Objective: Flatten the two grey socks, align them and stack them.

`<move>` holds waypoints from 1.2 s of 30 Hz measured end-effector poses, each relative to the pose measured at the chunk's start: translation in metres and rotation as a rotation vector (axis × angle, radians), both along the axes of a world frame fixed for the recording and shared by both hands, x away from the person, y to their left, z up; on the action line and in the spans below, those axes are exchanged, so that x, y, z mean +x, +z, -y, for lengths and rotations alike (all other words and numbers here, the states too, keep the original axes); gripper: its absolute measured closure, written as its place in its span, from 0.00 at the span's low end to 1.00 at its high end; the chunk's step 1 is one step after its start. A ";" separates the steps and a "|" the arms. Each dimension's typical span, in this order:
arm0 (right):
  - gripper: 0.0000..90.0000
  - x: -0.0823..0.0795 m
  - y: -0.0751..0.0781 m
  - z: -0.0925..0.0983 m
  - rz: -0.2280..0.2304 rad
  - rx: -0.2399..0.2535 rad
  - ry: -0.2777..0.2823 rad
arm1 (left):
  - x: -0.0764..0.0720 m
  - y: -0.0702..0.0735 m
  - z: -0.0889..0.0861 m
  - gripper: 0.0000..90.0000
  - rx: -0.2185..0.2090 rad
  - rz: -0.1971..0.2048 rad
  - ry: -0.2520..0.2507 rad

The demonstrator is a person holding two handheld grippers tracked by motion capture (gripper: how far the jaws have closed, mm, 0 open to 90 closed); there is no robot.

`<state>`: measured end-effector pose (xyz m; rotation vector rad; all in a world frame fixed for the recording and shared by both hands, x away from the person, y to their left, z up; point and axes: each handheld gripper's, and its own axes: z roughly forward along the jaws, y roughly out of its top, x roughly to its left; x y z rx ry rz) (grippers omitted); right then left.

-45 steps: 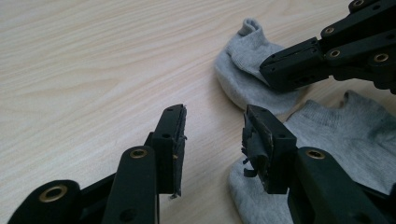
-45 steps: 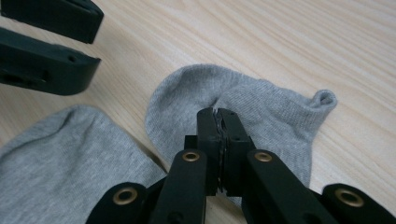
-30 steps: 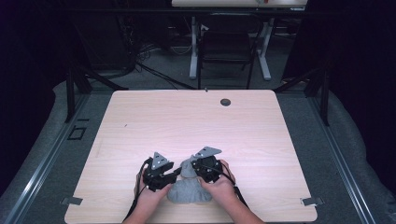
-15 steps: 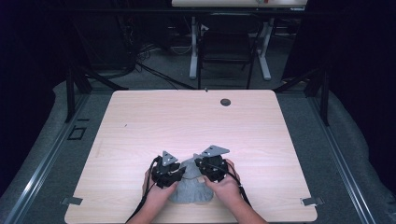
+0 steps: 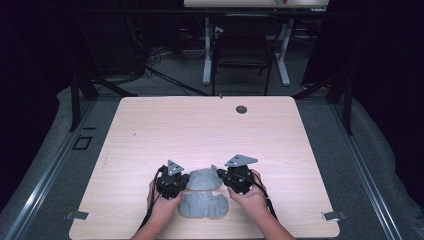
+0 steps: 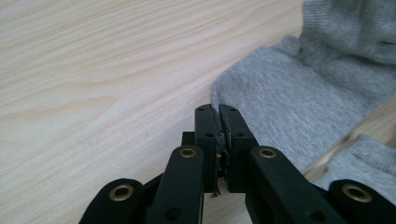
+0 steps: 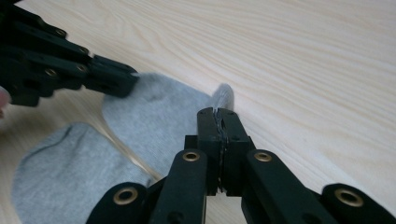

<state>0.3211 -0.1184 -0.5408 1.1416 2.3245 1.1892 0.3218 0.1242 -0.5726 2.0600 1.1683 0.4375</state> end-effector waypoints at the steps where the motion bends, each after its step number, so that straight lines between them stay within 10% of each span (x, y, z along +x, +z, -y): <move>1: 0.99 0.000 -0.002 0.002 -0.008 -0.006 -0.007 | 0.000 0.000 -0.001 0.97 0.002 -0.001 0.002; 15: 0.92 0.002 -0.026 0.017 -0.164 -0.050 -0.063 | 0.000 -0.002 -0.005 0.97 0.015 -0.005 0.003; 24: 0.88 0.003 -0.007 0.011 -0.079 0.013 -0.047 | 0.001 0.001 -0.008 0.89 -0.023 0.000 -0.014; 36: 0.89 0.013 -0.027 -0.005 -0.095 -0.083 -0.014 | 0.005 -0.001 -0.007 0.96 0.000 -0.007 -0.028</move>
